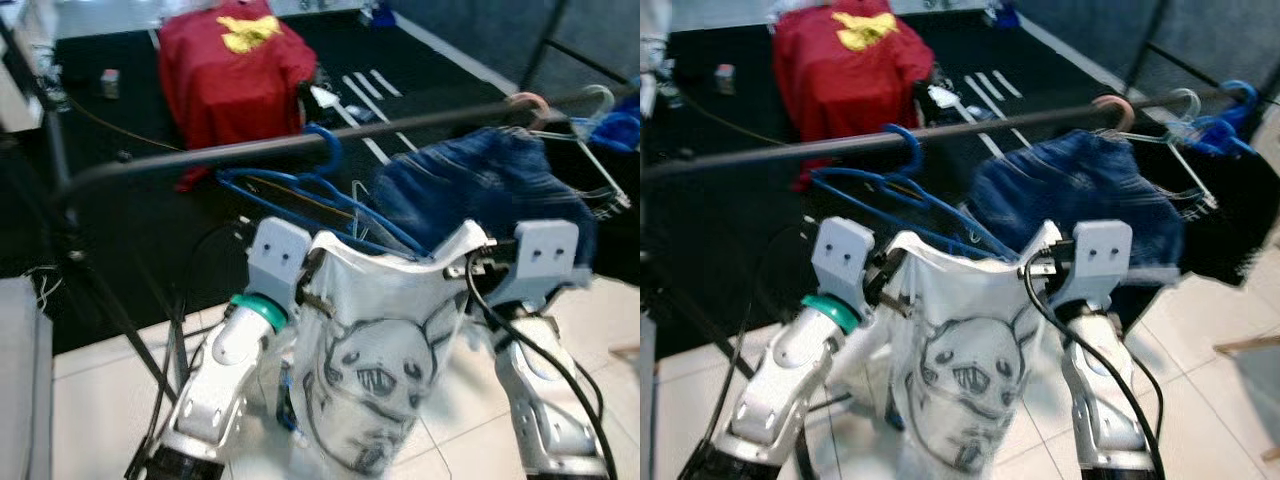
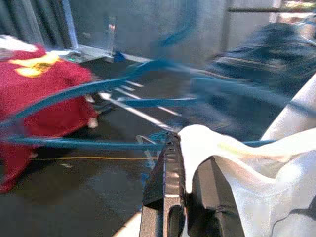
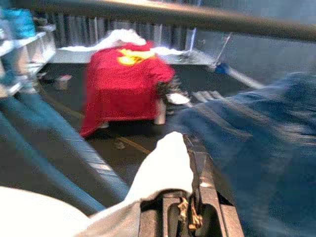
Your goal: Hang hanger
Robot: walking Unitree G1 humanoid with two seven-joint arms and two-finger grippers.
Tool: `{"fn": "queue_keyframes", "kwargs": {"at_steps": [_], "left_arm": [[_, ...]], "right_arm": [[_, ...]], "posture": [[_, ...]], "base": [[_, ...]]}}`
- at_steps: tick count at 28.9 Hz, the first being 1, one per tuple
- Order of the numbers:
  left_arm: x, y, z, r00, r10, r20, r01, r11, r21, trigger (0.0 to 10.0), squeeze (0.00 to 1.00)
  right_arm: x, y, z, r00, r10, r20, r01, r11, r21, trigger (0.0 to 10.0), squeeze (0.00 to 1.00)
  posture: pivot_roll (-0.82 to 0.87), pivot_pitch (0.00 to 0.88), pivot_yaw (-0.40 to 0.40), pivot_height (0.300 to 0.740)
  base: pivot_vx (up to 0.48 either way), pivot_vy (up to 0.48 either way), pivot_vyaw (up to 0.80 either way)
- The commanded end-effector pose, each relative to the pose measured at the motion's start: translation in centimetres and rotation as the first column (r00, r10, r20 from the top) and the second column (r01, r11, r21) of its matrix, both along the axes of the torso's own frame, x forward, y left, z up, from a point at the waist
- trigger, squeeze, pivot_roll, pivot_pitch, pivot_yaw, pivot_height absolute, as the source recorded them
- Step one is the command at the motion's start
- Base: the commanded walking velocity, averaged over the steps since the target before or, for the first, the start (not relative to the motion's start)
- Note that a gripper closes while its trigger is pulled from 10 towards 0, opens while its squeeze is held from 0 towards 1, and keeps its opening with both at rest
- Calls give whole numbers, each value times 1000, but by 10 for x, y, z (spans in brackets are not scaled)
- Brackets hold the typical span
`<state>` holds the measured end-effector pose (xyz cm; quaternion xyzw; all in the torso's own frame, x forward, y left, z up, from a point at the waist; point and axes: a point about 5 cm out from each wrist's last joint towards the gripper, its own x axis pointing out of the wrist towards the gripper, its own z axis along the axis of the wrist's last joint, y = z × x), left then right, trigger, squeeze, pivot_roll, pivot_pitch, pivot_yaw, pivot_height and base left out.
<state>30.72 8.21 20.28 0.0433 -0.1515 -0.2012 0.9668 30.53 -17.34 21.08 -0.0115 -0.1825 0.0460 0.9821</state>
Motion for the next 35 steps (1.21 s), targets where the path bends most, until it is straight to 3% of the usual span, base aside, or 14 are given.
{"fn": "queue_keyframes", "kwargs": {"at_steps": [1,15,19,20,22,24,25,26,28,29,30,33,35], "left_arm": [[-4,-2,-3,1000,-20,-4,20,1000,-16,10000,0],[-6,-3,-2,999,-47,1,47,999,-18,10000,0],[-11,-5,0,991,-134,11,133,991,26,10000,0],[-15,-3,2,978,-207,15,205,976,65,10000,0],[-15,-3,2,978,-207,15,205,976,65,10000,0],[-30,8,6,924,-383,-19,380,910,167,10000,0],[-30,8,6,924,-383,-19,380,910,167,10000,0],[-36,16,2,893,-446,-70,450,870,201,10000,0],[-36,16,2,893,-446,-70,450,870,201,10000,0],[-39,22,-4,873,-475,-114,488,846,215,10000,0],[-34,24,-9,886,-445,-134,464,857,223,10000,0],[-34,24,-9,886,-445,-134,464,857,223,10000,0],[-28,24,-13,902,-408,-144,431,877,211,10000,0]], "right_arm": [[-2,-4,-6,1000,-7,-17,7,1000,4,10000,0],[-4,1,-9,999,20,-29,-20,1000,10,10000,0],[-5,1,-11,999,8,-32,-7,1000,13,10000,0],[-6,0,-12,999,-1,-34,1,1000,13,10000,0],[-6,0,-12,999,-1,-34,1,1000,13,10000,0],[-12,-2,-23,996,2,-85,-2,1000,0,10000,0],[-12,-2,-23,996,2,-85,-2,1000,0,10000,0],[-17,0,-36,990,18,-142,-17,1000,13,10000,0],[-17,0,-36,990,18,-142,-17,1000,13,10000,0],[-23,2,-47,982,28,-184,-24,999,23,10000,0],[-26,1,-57,976,20,-217,-14,1000,28,10000,0],[-26,1,-57,976,20,-217,-14,1000,28,10000,0],[-27,0,-61,972,12,-237,0,999,49,10000,0]], "posture": [[-179,123,37,740],[-177,127,44,740],[-175,131,44,740],[-175,133,46,740],[-175,133,46,740],[-173,138,51,740],[-173,138,51,740],[-172,142,55,740],[-172,142,55,740],[-172,143,57,740],[-176,147,62,740],[-176,147,62,740],[-185,149,67,740]], "base": [[0,0,0],[0,0,0],[0,0,0],[0,0,0],[0,0,0],[0,0,0],[0,0,0],[0,0,0],[0,0,0],[0,0,0],[0,0,0],[0,0,0],[0,0,0]]}}
